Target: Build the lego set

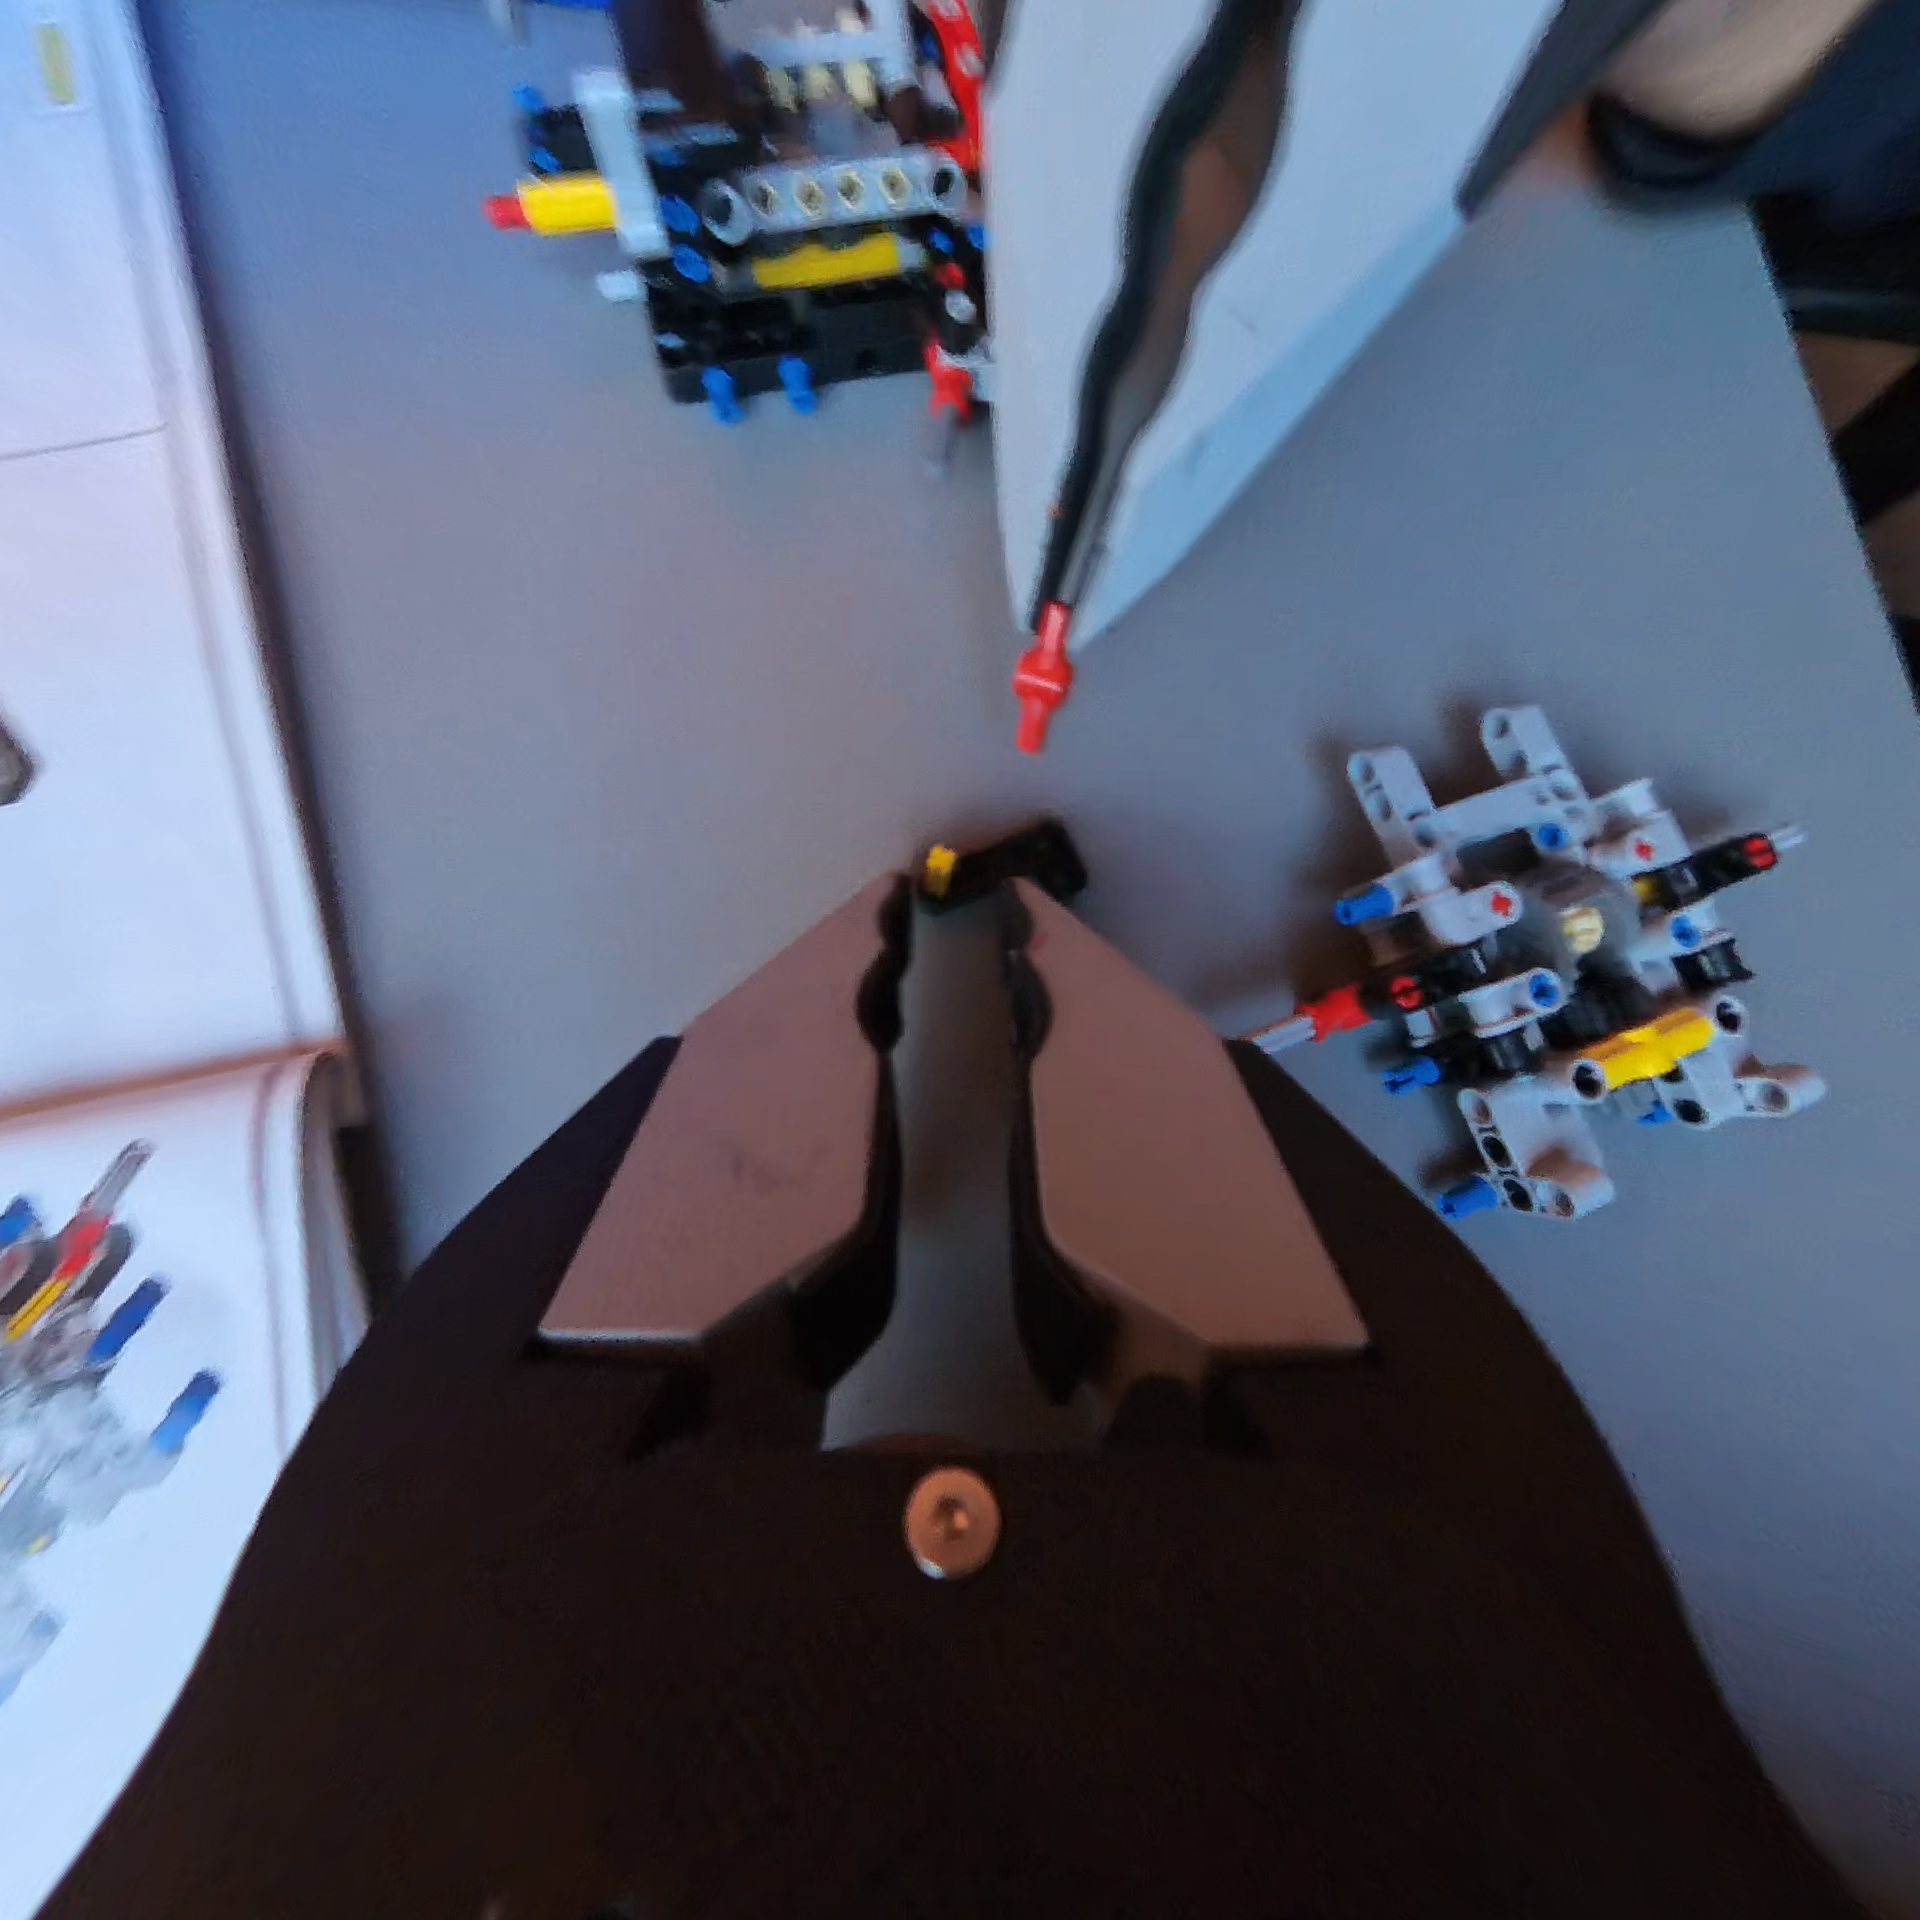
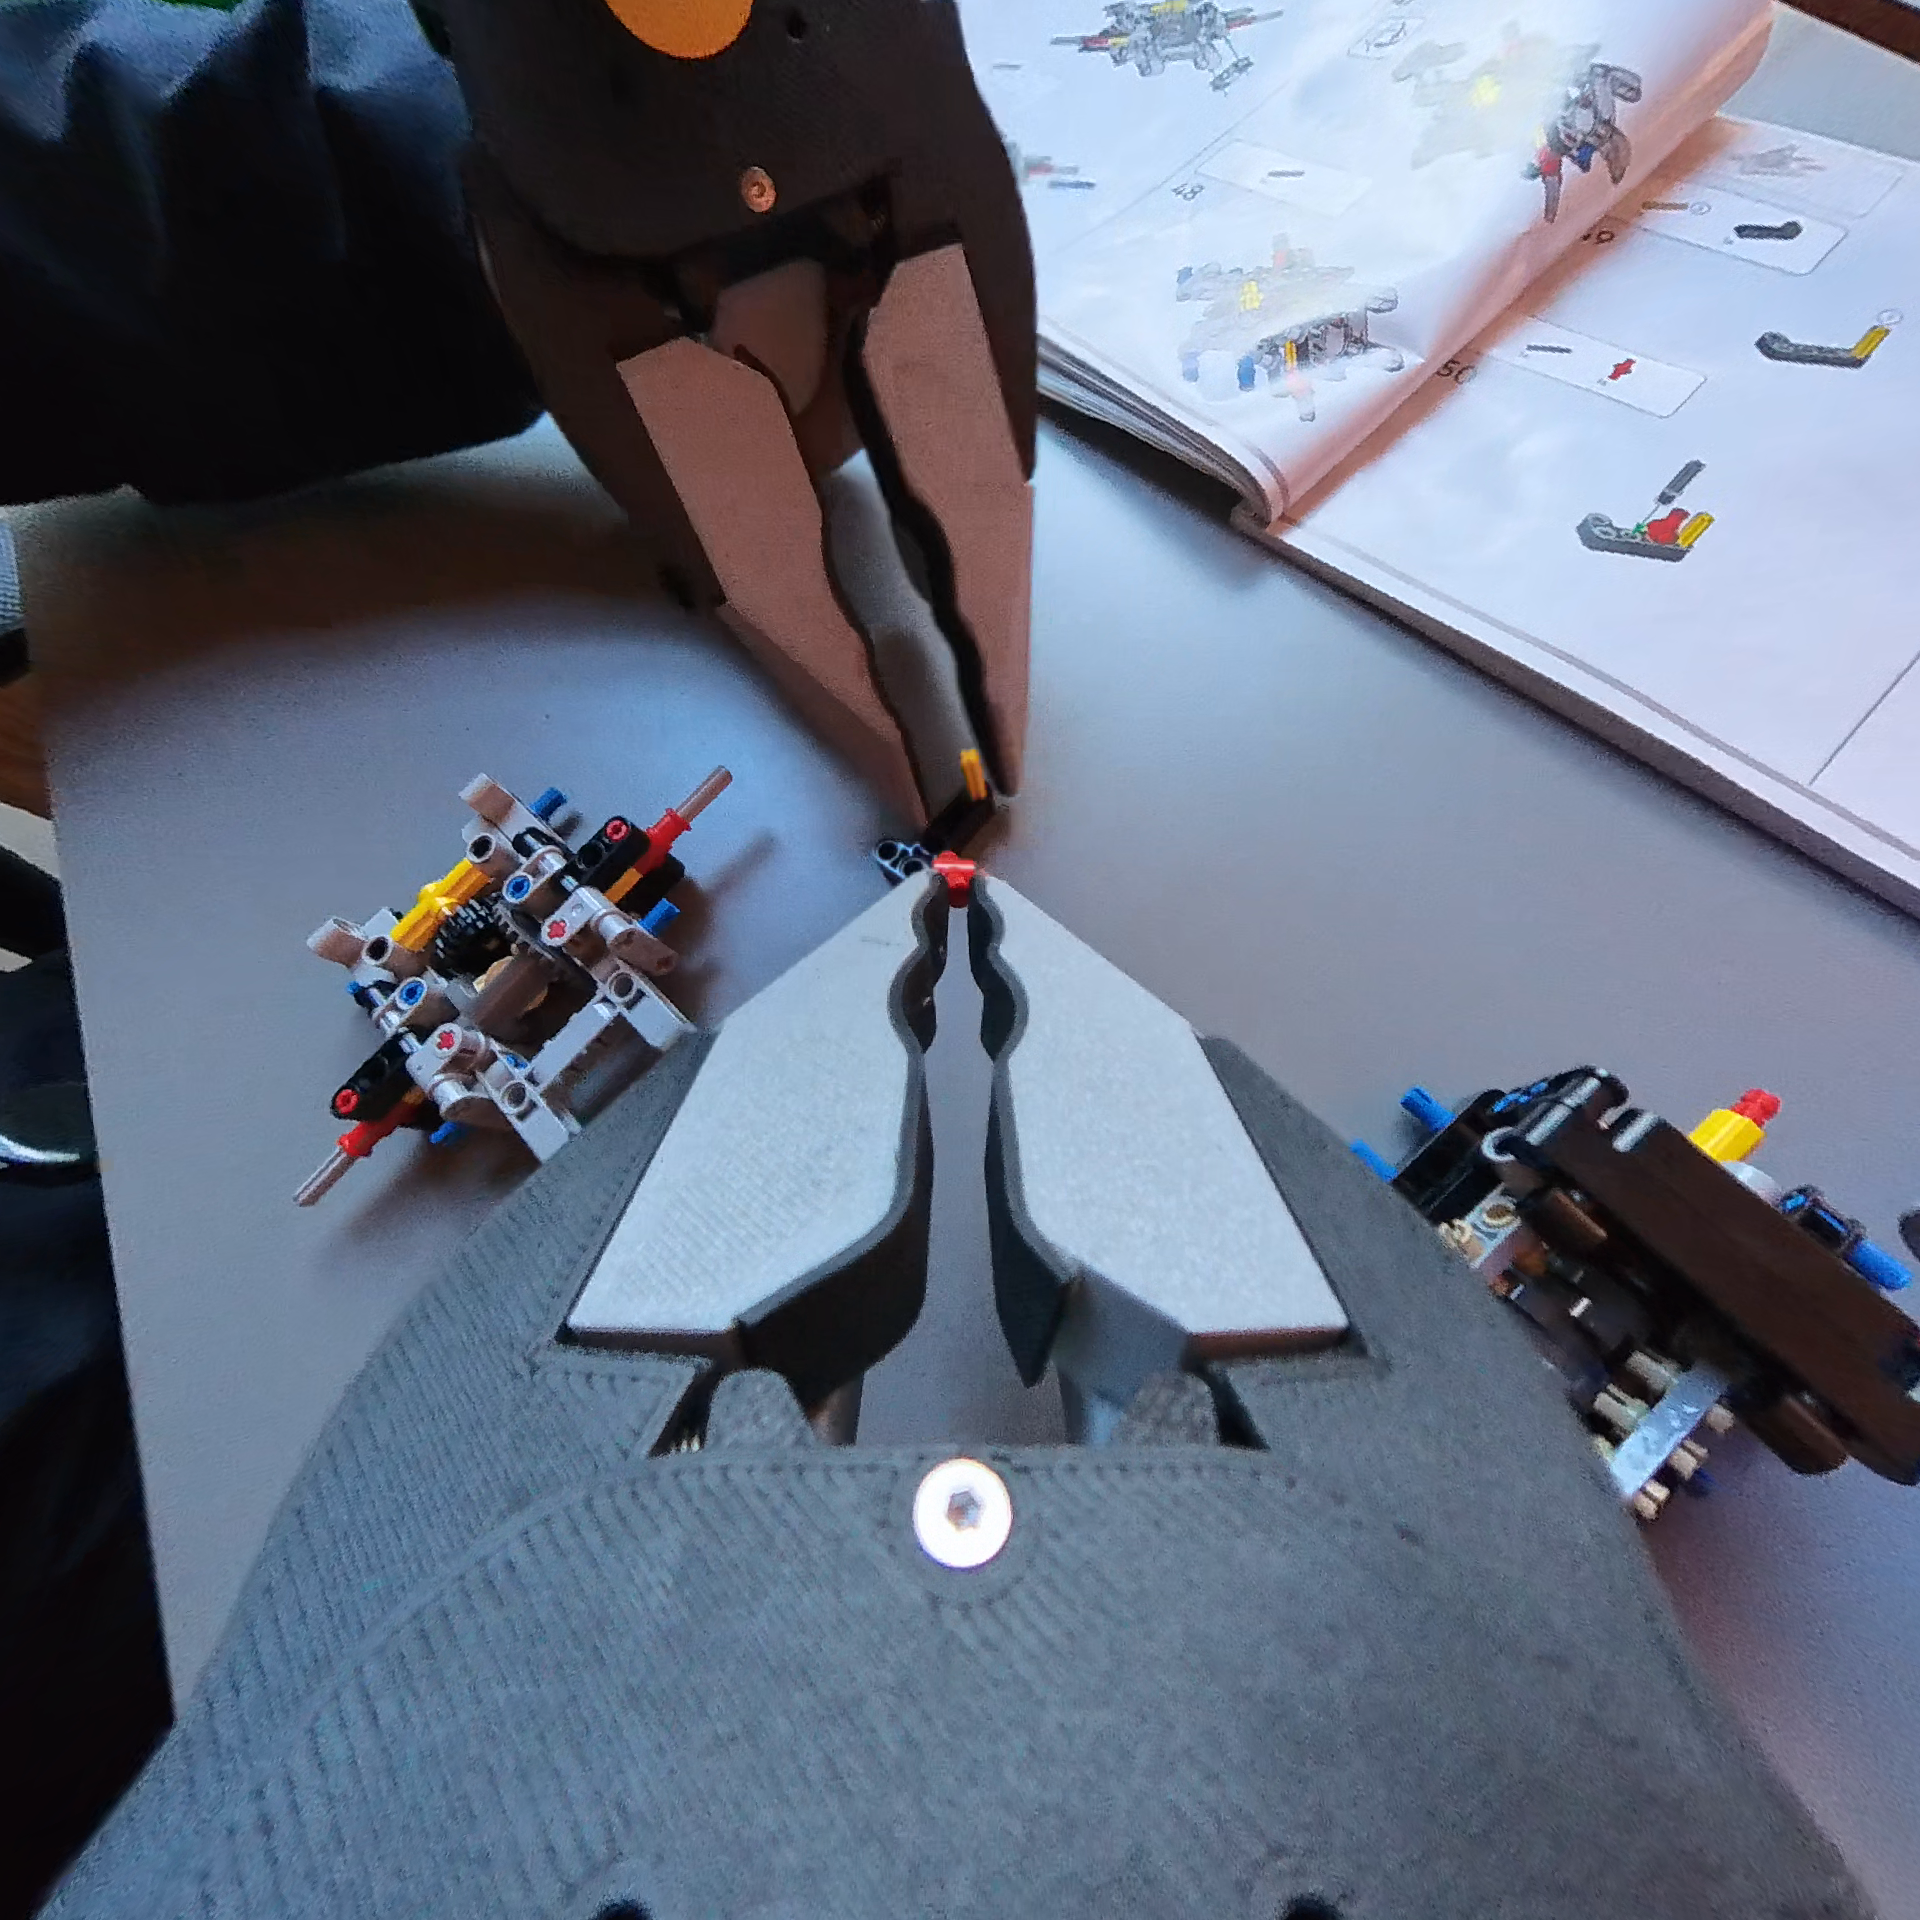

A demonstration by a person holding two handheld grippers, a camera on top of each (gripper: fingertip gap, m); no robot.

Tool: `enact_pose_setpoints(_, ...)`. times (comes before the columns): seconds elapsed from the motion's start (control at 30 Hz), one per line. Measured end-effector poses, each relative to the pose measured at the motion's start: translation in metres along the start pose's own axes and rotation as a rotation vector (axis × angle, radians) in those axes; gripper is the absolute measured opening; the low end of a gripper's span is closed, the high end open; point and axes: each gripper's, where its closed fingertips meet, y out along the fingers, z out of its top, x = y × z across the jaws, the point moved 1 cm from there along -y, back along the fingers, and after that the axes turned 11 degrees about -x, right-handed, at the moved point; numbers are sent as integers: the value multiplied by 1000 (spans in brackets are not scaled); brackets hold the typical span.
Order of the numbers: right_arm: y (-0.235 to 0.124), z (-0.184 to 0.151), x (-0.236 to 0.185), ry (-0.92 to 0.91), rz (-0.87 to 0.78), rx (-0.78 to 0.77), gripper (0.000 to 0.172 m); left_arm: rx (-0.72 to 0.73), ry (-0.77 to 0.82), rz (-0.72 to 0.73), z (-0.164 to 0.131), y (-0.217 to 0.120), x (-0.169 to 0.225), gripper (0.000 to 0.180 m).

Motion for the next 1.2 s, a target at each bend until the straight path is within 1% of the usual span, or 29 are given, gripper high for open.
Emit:
enact_pose_setpoints(0.07, -1, -2, 1, 2, 6, 4, 1, 2, 2, 24, 0, 2, 0, 4)
enact_pose_setpoints(0.13, -3, -2, 1, 11, 20, 11, 0, 3, -45, 33, 0, 2, 0, 4)
enact_pose_setpoints(0.23, -3, -2, 3, -1, 16, 6, 0, 10, -167, 60, 1, 2, 1, 4)
enact_pose_setpoints(0.3, -3, -2, 2, -19, 8, -4, 0, 7, -202, 81, 0, 2, 4, 4)
enact_pose_setpoints(0.33, -4, -2, 2, -25, 5, -4, 0, 5, -209, 90, 0, 2, 6, 8)
enact_pose_setpoints(0.4, -7, -1, 1, -25, 15, 8, 0, 3, -224, 97, -1, -2, 7, 22)
enact_pose_setpoints(0.47, -10, 2, -2, -14, 42, 33, 0, 27, -236, 103, 1, -9, 6, 22)
enact_pose_setpoints(0.6, -16, 6, -7, 10, 106, 81, 1, 114, -221, 95, 20, -28, 15, 19)
enact_pose_setpoints(0.73, -21, 13, -18, 26, 199, 130, 0, 129, -178, 45, 35, -24, 31, 16)
enact_pose_setpoints(0.83, -21, 15, -22, 31, 232, 142, 0, 146, -160, 12, 37, -22, 36, 3)
enact_pose_setpoints(0.97, -22, 15, -24, 25, 259, 158, 0, 176, -148, -8, 37, -23, 39, 2)
enact_pose_setpoints(1.1, -24, 16, -28, -80, 228, 208, 1, 205, -159, -41, 37, -25, 43, 1)
enact_pose_setpoints(1.13, -24, 17, -28, -94, 223, 215, 4, 214, -168, -41, 37, -25, 43, 1)
enact_pose_setpoints(1.2, -25, 17, -28, -91, 223, 223, 3, 227, -168, -44, 37, -26, 44, 1)
